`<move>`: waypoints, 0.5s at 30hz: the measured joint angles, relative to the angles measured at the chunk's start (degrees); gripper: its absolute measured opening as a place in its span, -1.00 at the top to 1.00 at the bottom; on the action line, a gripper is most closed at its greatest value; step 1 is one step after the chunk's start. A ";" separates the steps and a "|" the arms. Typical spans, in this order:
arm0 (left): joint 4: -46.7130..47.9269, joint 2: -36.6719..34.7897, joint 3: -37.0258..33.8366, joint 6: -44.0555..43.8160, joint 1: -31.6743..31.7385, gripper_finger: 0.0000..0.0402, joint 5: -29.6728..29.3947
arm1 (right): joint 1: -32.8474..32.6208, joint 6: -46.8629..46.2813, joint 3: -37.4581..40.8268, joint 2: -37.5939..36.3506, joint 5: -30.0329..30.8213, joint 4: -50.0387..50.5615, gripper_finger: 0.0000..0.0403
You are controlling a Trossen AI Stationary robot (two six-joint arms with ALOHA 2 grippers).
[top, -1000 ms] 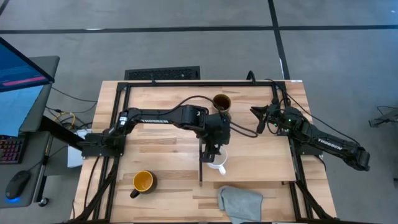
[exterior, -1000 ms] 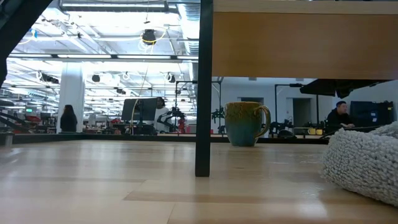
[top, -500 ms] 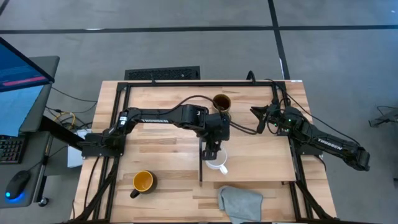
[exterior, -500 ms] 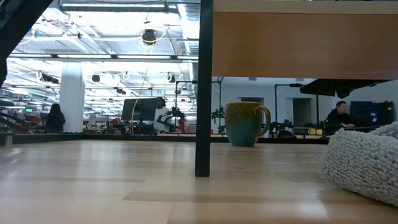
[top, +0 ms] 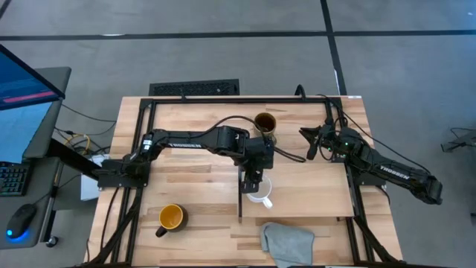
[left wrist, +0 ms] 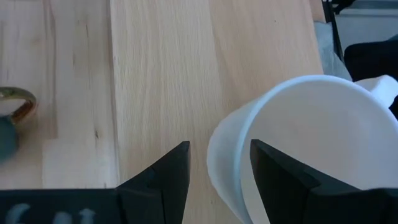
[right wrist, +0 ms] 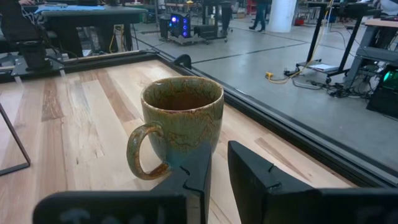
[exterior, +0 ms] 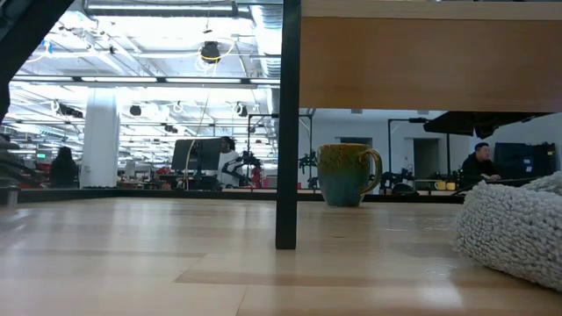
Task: Stack small to large cups/mugs on shelf
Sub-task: Put the white mug on the shelf
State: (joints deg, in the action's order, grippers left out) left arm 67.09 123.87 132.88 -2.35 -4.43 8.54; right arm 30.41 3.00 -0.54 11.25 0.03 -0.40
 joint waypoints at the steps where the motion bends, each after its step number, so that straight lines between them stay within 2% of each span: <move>1: 0.00 0.00 0.00 1.05 0.00 0.21 -0.02 | -0.02 -0.02 0.02 0.00 0.00 0.00 0.62; 9: -0.02 0.00 0.00 14.00 -0.07 0.21 -0.04 | -0.01 -0.02 0.02 0.00 0.00 0.00 0.62; 15: -0.08 0.00 0.00 19.84 -0.07 0.23 1.33 | 0.00 -0.02 0.02 0.00 0.00 0.00 0.62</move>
State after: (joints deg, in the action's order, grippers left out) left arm 67.01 123.87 132.88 17.49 -4.49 9.87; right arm 30.41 2.98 -0.51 11.25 0.03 -0.40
